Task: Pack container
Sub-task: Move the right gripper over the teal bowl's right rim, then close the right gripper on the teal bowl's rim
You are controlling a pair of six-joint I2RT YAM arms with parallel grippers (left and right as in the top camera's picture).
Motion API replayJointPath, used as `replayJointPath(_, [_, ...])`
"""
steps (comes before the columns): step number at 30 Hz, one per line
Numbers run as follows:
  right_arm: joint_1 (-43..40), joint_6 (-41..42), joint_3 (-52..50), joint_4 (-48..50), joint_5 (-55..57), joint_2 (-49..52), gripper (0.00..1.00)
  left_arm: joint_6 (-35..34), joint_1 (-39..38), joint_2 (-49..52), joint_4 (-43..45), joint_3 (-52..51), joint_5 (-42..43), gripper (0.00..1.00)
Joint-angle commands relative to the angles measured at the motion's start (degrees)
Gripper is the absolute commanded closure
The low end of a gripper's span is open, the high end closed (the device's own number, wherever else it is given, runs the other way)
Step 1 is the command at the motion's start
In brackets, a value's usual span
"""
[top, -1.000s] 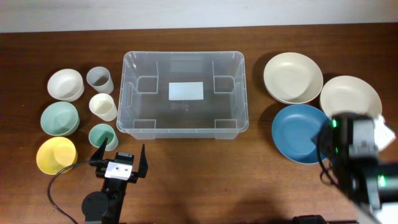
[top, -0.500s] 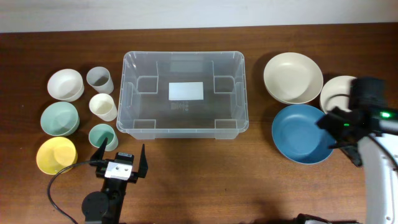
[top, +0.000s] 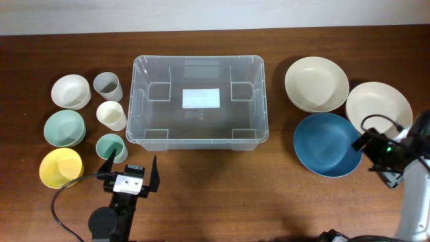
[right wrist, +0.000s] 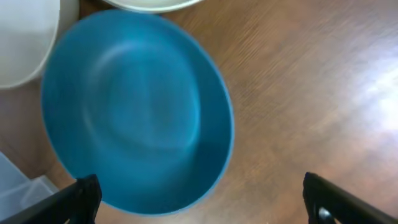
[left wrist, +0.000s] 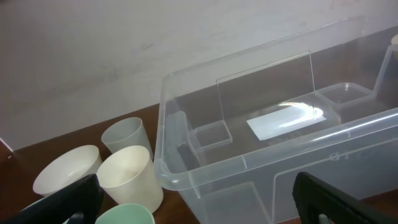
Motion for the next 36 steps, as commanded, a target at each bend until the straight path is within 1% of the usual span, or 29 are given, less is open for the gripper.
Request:
replayJointPath(1, [-0.5,-5.0,-4.7,3.8,-4.3,0.8,0.01,0.9,0.3,-0.4,-0.3,-0.1,-0.4,0.00])
replayJointPath(2, [-0.5,-5.1,-5.7,5.6,-4.2,1.1,0.00,0.9,0.3,-0.4,-0.3,-0.1,-0.4,0.00])
replayJointPath(4, [-0.5,-5.1,-7.4,8.9,-2.6,1.8,0.08,0.9,0.3,-0.4,-0.3,-0.1,-0.4,0.00])
replayJointPath(7, [-0.5,-5.1,-8.1,10.4,0.1,3.2,0.09,0.9,0.3,-0.4,-0.3,-0.1,-0.4,0.00])
replayJointPath(11, [-0.5,-5.1,-8.1,12.2,0.3,6.2,0.08,0.9,0.3,-0.4,-0.3,-0.1,-0.4,0.00])
replayJointPath(13, [-0.5,-5.0,-8.1,12.9,0.3,8.2,0.04,0.9,0.3,-0.4,-0.3,-0.1,-0.4,0.00])
replayJointPath(18, [-0.5,-4.8,-8.1,14.1,0.2,13.6,0.01,0.9,0.3,-0.4,-0.3,-0.1,-0.4,0.00])
replayJointPath(24, [-0.5,-4.8,-8.1,16.3,-2.5,18.9,0.01,0.9,0.3,-0.4,-0.3,-0.1,-0.4,0.00])
replayJointPath(29, [-0.5,-4.8,-8.1,17.2,-3.4,20.0,0.02,0.9,0.3,-0.4,-0.3,-0.1,-0.4,0.00])
replayJointPath(30, [-0.5,-4.8,-8.1,17.2,-3.4,20.0,0.03,0.9,0.3,-0.4,-0.3,-0.1,-0.4,0.00])
replayJointPath(32, [-0.5,-4.8,-8.1,17.2,-3.4,20.0,0.09,0.9,0.3,-0.4,-0.3,-0.1,-0.4,0.00])
replayJointPath(33, [-0.5,-4.8,-8.1,17.2,-3.4,20.0,0.14,0.9,0.3,-0.4,-0.3,-0.1,-0.4,0.00])
replayJointPath(36, [-0.5,-4.8,-8.1,17.2,-3.4,20.0,0.35,0.9,0.3,-0.4,-0.3,-0.1,-0.4,0.00])
